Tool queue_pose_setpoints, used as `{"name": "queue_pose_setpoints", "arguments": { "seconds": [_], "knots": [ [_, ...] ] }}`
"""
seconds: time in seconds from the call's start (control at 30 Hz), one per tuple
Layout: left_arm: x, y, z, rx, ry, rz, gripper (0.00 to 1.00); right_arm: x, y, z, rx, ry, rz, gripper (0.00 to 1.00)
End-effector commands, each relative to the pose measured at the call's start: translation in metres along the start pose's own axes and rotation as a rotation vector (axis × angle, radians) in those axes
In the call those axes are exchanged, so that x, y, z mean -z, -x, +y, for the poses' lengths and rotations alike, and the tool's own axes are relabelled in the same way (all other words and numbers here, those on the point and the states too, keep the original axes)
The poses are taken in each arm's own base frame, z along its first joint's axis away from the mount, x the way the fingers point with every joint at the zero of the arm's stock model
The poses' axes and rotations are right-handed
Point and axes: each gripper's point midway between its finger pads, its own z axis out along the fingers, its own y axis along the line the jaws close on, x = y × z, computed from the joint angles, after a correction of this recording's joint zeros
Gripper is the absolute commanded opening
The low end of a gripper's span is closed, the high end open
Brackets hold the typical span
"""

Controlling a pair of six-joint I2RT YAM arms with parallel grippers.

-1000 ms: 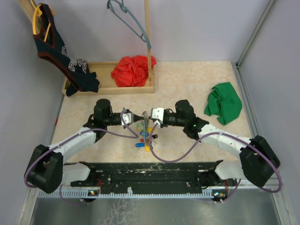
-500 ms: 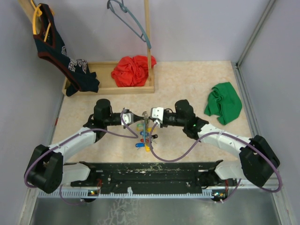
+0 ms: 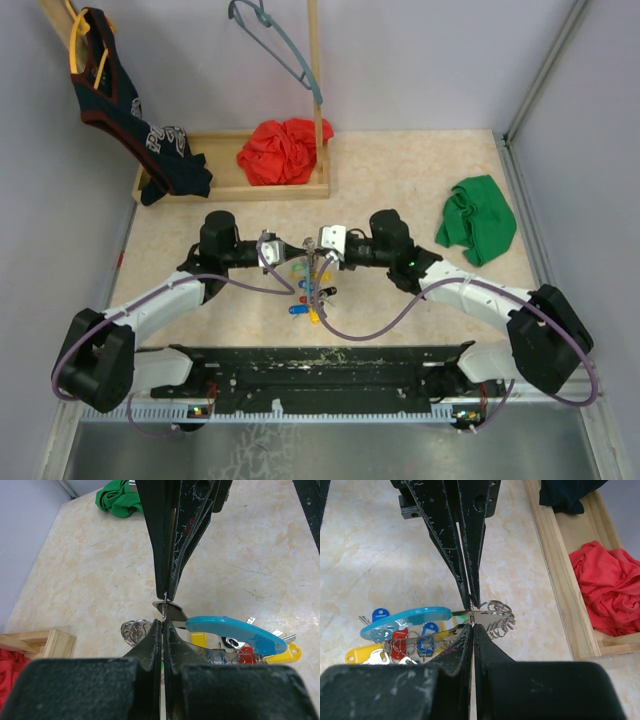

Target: Put the keys on the keyring

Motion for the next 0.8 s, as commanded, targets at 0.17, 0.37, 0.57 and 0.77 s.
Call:
{"name": "queue_pose_setpoints", "arguments": {
  "seconds": [0.17,0.37,0.57,0.77],
  "knots": [
    [-0.0025,0.0162,-0.0010,-0.058,-0.031,-0.057,0.00,-0.0074,0.0393,-0.0078,0.013,0.039,-0.088,0.00],
    [-0.0034,0.0136,0.0019,-0.038,-0.018,-0.031,0.00,-0.0075,0.0439,-0.0101,0.011,0.043,-0.090,0.00],
    [-0.0056,0.0129,0.0058,0.011,-0.011,-0.007,0.00,-0.0079,0.0415,-0.0112,0.042,0.029,-0.067,0.00],
    [-0.0067,0.0131,0.0054,0.003,-0.012,0.015,0.00,-0.0095,0.0414,-0.0151,0.030,0.022,-0.050,0.00]
  ]
}}
